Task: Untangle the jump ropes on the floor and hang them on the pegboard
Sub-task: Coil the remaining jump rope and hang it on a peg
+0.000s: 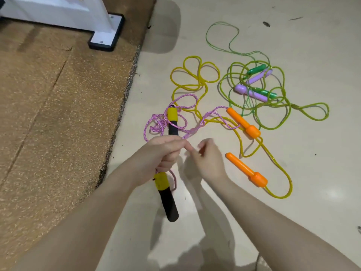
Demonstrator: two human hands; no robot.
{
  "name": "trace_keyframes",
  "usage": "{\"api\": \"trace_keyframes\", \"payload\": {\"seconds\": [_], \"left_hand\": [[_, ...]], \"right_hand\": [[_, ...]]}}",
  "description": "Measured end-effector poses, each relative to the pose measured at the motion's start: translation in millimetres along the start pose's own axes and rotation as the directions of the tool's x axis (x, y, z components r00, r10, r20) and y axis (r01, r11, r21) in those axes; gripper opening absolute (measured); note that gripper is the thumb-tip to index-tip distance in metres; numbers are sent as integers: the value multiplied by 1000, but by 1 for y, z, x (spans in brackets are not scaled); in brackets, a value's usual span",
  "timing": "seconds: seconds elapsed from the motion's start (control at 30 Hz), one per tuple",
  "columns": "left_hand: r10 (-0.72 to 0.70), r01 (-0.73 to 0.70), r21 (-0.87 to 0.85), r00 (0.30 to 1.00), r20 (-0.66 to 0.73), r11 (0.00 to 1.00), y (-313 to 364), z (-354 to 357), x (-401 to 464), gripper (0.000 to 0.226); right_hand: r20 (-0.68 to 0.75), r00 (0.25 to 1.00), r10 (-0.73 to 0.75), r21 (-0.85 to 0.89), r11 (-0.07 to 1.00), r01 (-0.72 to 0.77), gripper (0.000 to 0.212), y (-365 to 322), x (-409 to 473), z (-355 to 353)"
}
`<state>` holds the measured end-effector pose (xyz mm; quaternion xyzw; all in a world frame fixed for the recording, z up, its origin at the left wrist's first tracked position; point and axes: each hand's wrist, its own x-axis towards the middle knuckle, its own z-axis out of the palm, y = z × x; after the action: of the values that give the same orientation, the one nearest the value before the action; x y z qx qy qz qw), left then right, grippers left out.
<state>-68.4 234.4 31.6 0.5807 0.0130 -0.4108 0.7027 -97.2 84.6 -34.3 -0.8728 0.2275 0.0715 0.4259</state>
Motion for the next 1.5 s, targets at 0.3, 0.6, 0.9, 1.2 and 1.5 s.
{"api": "trace_keyframes", "payload": {"seconds": [0.3, 0.6, 0.9, 1.2, 1.5], "left_hand": [[86, -42, -176, 963, 254, 984, -3, -12, -14, 47], [105, -455, -277, 653, -750, 846, -12, -84, -13, 61], [-94, 371, 212, 657, -748, 904, -51, -80, -20, 24], [-364, 432, -21, 734, -573, 902, -59, -80, -27, 41], [-19, 56, -357, 994, 106, 932, 11, -31, -31, 39]], "right_hand": [[541, 709, -453, -6, 841, 542, 19, -9, -4, -13], [657, 751, -62, 72, 997, 19, 35, 13, -15, -26], [112, 940, 323, 905, 357, -231, 31, -20, 40, -65], [-65, 872, 485, 827, 515, -225, 25, 0, 43, -83], [589, 806, 57, -264, 956, 125, 15, -10, 2, -47]]}}
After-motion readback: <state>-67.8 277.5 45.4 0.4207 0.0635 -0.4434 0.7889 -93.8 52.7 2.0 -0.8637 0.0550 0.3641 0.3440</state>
